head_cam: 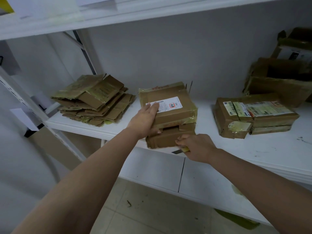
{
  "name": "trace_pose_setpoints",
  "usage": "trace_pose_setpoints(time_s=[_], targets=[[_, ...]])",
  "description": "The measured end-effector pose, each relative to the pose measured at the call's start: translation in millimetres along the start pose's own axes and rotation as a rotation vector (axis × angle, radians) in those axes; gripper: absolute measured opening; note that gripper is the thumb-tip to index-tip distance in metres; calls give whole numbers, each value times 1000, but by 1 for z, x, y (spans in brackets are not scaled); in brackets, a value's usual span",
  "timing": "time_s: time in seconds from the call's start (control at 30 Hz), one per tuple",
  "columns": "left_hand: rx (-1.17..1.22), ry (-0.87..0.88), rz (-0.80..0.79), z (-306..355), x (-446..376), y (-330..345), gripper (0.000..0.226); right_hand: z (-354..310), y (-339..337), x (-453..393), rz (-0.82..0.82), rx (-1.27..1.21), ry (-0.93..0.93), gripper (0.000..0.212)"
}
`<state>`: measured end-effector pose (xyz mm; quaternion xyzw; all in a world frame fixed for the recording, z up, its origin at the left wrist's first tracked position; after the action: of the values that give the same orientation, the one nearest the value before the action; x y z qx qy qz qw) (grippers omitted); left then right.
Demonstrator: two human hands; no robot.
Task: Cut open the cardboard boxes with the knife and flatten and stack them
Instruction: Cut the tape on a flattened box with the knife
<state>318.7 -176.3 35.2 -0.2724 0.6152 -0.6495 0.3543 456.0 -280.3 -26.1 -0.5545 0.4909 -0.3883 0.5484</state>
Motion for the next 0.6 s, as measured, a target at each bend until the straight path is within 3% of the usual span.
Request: trace_pose_setpoints(time_s=[0.03,0.17,0.23,0.3,0.4,0.47,0.6], targets=[[-51,-11,45,0,3,0,102,2,-4,1,39,-8,16,37],[-340,37,279,6,18,1,97,9,-40,10,522,-41,36,17],[-386,57,371,5,24,7,92,20,-55,10,619,29,118,35],[-385,70,432,4,26,9,84,26,-63,3,599,143,163,61],[-324,69,427,4,22,7,76,35,-56,-13,442,217,215,85],[-299,57,397,3,20,7,73,38,-48,-22,385,209,238,87],[-252,50,371,1,23,7,75,39,-53,-28,450,237,216,73]])
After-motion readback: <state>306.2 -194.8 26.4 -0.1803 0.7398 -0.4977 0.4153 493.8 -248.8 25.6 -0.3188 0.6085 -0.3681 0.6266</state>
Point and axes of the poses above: each hand's wrist, its own x-axis away from the middle knuckle, its own y-axis out of the palm, z = x × y, the point moved 7 cm from there along -x, towards the middle knuckle, and after that the axes turned 3 degrees about z, right-handed, at the moved point
